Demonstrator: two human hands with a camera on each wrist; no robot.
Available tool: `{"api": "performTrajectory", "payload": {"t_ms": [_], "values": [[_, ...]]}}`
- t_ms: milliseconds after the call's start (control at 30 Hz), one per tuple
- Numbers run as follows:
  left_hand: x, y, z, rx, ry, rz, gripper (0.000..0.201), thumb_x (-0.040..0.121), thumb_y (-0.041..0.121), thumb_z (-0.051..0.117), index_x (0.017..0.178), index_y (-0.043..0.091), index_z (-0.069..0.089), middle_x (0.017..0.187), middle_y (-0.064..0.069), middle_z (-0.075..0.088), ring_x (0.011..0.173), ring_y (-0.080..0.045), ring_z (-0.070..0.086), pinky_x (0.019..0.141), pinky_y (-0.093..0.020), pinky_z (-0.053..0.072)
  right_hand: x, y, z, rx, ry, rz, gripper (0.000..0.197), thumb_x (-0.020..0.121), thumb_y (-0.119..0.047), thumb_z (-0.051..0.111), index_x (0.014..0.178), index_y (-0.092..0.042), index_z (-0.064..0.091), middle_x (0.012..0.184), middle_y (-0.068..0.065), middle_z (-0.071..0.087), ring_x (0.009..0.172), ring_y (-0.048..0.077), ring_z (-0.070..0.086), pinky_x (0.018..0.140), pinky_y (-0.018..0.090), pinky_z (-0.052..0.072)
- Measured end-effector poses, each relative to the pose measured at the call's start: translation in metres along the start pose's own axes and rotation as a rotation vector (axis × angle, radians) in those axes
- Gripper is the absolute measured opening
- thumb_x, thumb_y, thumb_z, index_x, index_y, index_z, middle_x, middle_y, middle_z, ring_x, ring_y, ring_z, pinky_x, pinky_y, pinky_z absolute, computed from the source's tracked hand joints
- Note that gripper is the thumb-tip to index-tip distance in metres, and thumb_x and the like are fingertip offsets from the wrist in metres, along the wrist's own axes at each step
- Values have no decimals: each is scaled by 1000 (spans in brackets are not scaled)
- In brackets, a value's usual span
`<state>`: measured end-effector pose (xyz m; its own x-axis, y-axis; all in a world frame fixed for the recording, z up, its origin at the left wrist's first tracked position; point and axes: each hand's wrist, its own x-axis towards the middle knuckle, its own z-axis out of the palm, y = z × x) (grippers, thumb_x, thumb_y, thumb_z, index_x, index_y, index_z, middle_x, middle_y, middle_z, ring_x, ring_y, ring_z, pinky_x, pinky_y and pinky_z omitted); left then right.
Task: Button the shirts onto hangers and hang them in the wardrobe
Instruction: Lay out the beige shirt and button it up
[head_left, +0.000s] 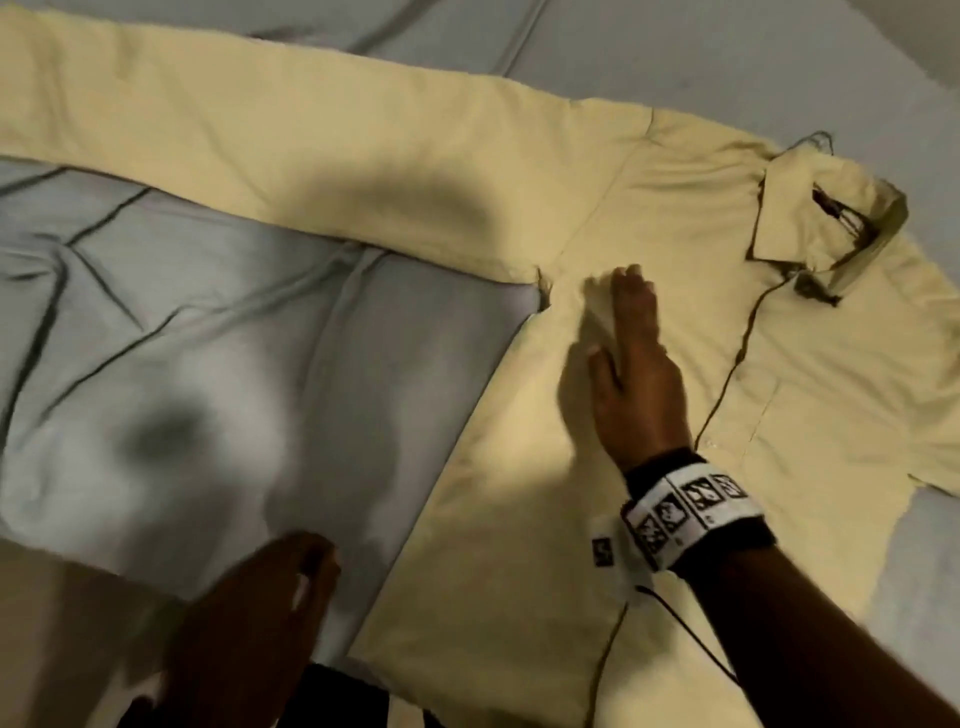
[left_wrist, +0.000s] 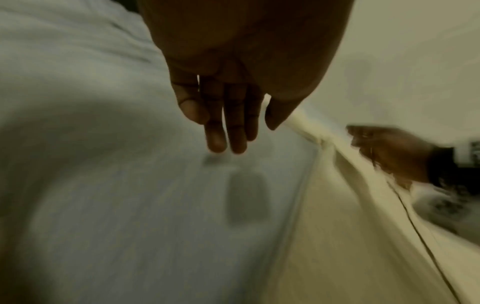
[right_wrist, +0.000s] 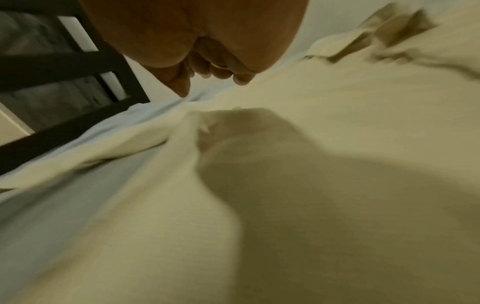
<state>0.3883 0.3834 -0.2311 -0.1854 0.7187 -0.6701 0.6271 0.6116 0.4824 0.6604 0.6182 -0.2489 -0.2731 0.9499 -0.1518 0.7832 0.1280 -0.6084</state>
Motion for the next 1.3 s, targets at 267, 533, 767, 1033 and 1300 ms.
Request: {"api": "performTrajectory", "payload": {"t_ms": [267, 533, 767, 1033, 1300], "values": [[-46, -15, 88, 202, 70, 34, 28, 86, 34, 70, 68, 13, 68, 77, -12, 60, 52, -31, 60, 46, -36, 50, -20, 30, 0, -351, -316, -64, 75, 102, -28, 45, 160, -19, -3, 166, 3, -12, 149, 17, -20, 124, 47, 0], [-52, -29, 98, 231, 179, 53, 24, 78, 18, 80, 64, 10, 62, 76, -11, 56, 47, -26, 58, 40, -32, 48, -20, 45, 16, -596, -411, -83, 78, 100, -62, 24, 156, -31, -20, 162, -5, -30, 151, 21, -25, 121, 58, -9], [-44, -51, 98, 123, 167, 196, 29, 71, -1, 86, 69, 14, 62, 81, -3, 52, 55, -8, 42, 53, -26, 40, -54, 16, 52, -648, -377, -93, 79, 95, -72, 20, 158, -35, -10, 165, 10, -21, 151, 40, -18, 117, 68, -2], [-51, -71, 93, 268, 125, 349, 49, 102, 26, 28, 80, 7, 67, 84, -14, 57, 60, -33, 61, 47, -41, 52, -264, -36, 123, -567, -627, -635, 78, 95, -62, 40, 159, -22, 20, 167, 6, 14, 154, 31, 8, 120, 62, 16], [-82, -39, 106, 3, 127, -30, 37, 86, 51, 55, 98, 17, 64, 96, 0, 53, 73, -21, 60, 64, -42, 53, -145, 30, 35, -653, -296, -268, 85, 95, -57, 43, 160, -14, 9, 166, 15, 11, 151, 37, 11, 118, 60, 20]]}}
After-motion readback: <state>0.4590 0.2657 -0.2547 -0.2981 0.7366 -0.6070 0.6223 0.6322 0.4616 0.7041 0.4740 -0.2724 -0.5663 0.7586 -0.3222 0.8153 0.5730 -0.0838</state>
